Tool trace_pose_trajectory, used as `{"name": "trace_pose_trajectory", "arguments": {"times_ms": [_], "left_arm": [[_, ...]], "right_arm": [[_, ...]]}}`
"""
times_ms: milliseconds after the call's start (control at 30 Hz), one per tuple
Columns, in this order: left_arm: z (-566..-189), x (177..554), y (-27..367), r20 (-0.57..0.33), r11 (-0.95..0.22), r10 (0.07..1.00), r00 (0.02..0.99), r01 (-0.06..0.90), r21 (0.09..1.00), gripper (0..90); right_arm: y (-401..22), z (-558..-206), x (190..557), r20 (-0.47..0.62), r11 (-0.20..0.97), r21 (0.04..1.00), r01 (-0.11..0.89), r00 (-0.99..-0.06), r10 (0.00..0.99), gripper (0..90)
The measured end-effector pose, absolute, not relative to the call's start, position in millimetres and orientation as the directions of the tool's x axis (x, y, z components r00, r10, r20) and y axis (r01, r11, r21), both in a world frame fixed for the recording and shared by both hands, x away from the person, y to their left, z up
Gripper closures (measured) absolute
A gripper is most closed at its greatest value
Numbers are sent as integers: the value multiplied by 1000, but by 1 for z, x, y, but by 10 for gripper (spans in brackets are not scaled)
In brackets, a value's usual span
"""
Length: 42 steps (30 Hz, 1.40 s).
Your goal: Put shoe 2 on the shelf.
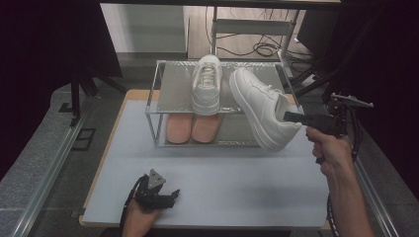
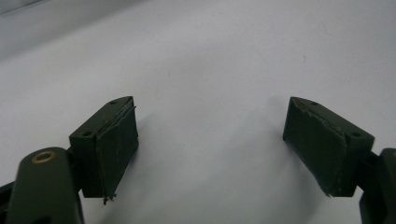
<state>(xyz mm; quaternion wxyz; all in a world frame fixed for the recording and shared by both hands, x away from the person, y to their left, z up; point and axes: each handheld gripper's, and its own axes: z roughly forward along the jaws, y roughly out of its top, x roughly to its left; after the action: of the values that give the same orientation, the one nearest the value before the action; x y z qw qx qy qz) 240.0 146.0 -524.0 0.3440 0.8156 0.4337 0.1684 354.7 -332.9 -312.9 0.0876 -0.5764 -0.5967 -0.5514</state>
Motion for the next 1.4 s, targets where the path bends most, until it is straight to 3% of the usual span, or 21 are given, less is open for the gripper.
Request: {"name": "trace_pose_trajectory", "arguments": {"times_ms": [300, 667, 1400], "left_arm": [[-524, 240, 146, -24, -386, 824, 567, 592, 708, 178], [-524, 240, 146, -23, -387, 823, 567, 591, 708, 178], [-524, 240, 146, -21, -392, 822, 570, 590, 706, 178]], "right_arm": [[-317, -307, 370, 726, -336, 558, 758, -251, 640, 800], [-290, -291, 372, 634, -292, 642, 709, -276, 722, 708], [-274, -295, 379, 691, -384, 622, 683, -247, 679, 703]]}}
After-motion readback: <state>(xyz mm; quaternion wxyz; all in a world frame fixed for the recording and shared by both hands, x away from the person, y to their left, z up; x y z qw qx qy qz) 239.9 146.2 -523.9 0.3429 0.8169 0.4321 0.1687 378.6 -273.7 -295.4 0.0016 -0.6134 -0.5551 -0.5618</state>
